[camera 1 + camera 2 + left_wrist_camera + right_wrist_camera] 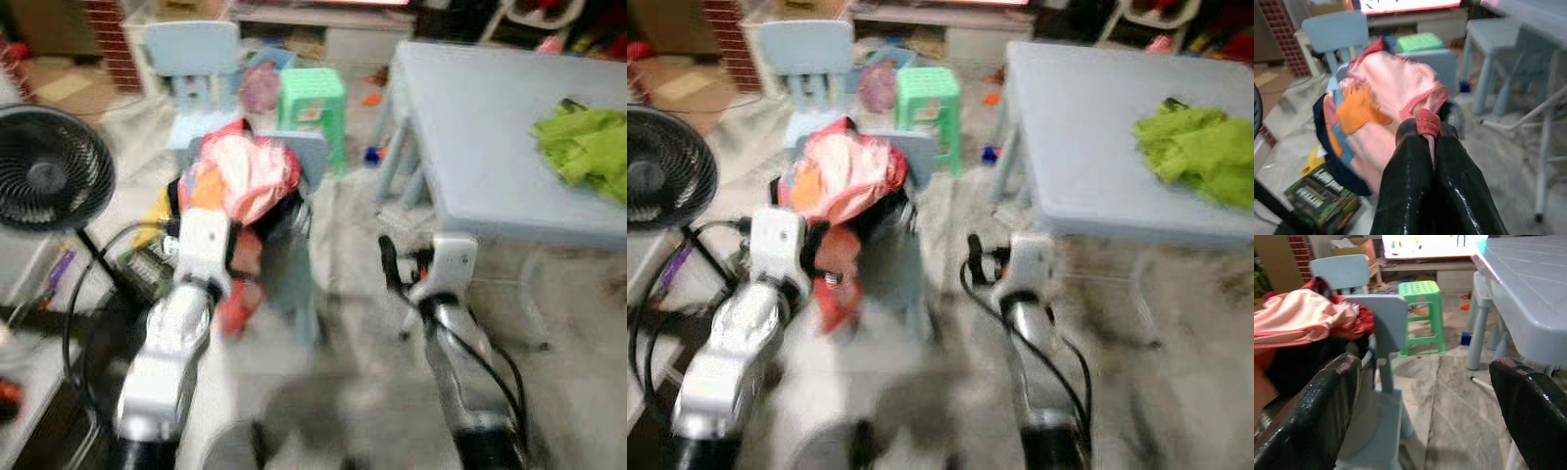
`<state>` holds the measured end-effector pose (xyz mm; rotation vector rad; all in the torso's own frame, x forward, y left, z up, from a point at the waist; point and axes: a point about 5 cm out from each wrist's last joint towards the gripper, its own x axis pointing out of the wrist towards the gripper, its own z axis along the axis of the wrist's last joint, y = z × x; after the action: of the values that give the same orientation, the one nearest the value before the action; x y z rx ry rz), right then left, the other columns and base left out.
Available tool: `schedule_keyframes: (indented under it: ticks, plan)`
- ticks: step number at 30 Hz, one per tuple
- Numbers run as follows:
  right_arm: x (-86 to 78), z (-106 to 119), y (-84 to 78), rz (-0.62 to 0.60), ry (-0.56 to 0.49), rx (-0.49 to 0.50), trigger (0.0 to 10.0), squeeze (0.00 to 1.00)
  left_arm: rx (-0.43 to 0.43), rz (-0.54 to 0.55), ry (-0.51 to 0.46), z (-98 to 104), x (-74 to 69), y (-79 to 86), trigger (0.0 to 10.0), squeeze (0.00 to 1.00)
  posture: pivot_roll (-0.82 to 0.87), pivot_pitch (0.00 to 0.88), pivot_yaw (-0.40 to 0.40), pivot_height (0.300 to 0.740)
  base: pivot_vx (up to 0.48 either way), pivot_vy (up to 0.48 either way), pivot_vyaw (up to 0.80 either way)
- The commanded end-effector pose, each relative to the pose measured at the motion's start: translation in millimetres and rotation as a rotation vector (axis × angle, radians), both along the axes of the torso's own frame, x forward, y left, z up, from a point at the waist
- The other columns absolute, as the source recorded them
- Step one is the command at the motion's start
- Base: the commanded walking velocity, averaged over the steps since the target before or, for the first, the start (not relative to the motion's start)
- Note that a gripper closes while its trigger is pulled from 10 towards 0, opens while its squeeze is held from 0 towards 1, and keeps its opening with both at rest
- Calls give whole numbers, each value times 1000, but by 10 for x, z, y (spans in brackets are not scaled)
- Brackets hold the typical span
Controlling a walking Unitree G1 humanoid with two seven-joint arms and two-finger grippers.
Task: Hang hanger
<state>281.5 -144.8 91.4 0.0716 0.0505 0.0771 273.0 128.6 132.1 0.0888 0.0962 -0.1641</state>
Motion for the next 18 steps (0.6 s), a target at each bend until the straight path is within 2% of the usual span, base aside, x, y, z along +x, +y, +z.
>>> schedule_keyframes:
  ticks: [1, 5, 8, 18]
  plan:
    - [19, 28, -33, -12, -9, 7, 10000, 0, -4, -47, -36, 90, 13, -64, 10000, 0, 37, 52, -25, 740, 0, 0, 0]
    - [38, 52, -72, -29, -17, 8, 10000, 0, 17, -175, -102, 188, -37, -260, 10000, 0, 34, 54, -29, 740, 0, 0, 0]
    - [46, 57, -97, -44, -15, 11, 10000, 0, 15, -184, -106, 190, -53, -285, 10000, 0, 32, 56, -31, 740, 0, 0, 0]
    - [50, 46, -136, -54, -9, -3, 10000, 0, -86, -224, -71, 169, -48, -282, 10000, 0, 25, 56, -39, 740, 0, 0, -800]
